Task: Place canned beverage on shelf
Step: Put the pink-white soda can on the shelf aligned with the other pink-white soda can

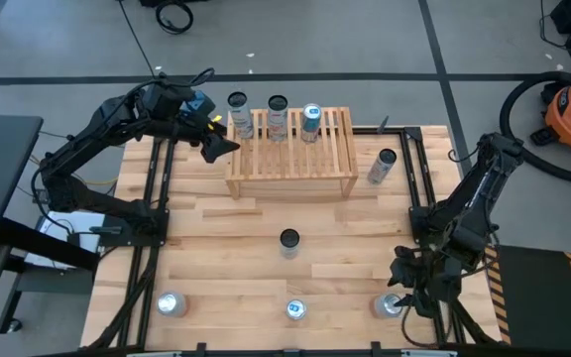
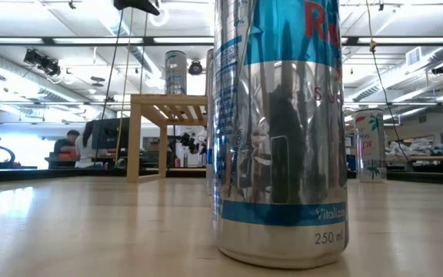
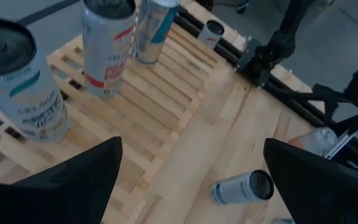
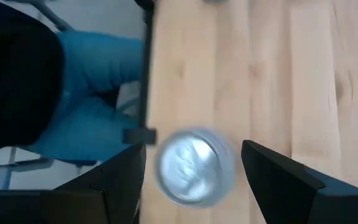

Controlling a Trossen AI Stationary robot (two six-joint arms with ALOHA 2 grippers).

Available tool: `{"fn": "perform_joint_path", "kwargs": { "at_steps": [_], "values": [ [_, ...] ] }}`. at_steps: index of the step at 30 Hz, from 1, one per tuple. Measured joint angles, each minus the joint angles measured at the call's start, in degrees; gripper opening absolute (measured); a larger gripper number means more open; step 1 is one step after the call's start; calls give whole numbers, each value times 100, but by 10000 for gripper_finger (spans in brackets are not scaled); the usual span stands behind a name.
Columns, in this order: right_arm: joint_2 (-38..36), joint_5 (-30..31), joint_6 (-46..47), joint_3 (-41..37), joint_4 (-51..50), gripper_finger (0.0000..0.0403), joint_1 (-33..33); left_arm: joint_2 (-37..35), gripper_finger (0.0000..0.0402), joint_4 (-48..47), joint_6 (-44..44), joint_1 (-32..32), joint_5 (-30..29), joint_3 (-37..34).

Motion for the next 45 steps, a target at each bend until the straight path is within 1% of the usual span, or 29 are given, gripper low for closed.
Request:
{"fn": "perform_joint_path", "kwargs": {
  "at_steps": [4,6,9,13,16,19,23,25,29,33,36,38,41,45],
  "values": [
    [-4,112,-574,567,-66,272,16,0,393,12,-13,0,0,-1],
    [-4,219,-1024,785,-58,272,24,0,393,12,-59,0,0,-1],
    [-9,594,-1779,946,-74,272,23,0,393,12,-197,-1,0,-1],
    [-9,1025,-2580,958,-77,272,-127,0,393,12,-351,-2,0,-1],
    [-38,1230,-3132,958,-94,272,-379,0,393,12,-479,0,0,-1],
    [-203,1608,-3511,958,-254,271,-750,0,393,10,-492,0,0,-1],
    [-696,2077,-3555,958,-946,270,-1293,0,393,10,-598,-2,1,-1],
    [-1058,2191,-3514,958,-1259,270,-1505,0,393,10,-656,-2,0,-1],
    [-1799,2206,-3689,958,-1419,270,-1748,0,393,10,-783,-2,0,-1],
    [-2475,2216,-3867,960,-1415,270,-1844,0,393,10,-791,-2,0,-1],
    [-2917,2185,-3820,960,-1355,270,-1873,0,393,10,-793,-2,0,-1],
    [-3139,2009,-3704,964,-1278,270,-1872,0,393,10,-793,-2,0,-1],
    [-3281,1555,-3371,966,-1068,270,-1871,0,393,12,-796,-2,0,-1],
    [-3305,1060,-3501,966,-741,268,-1871,0,393,11,-798,-2,0,-1]
  ]
}}
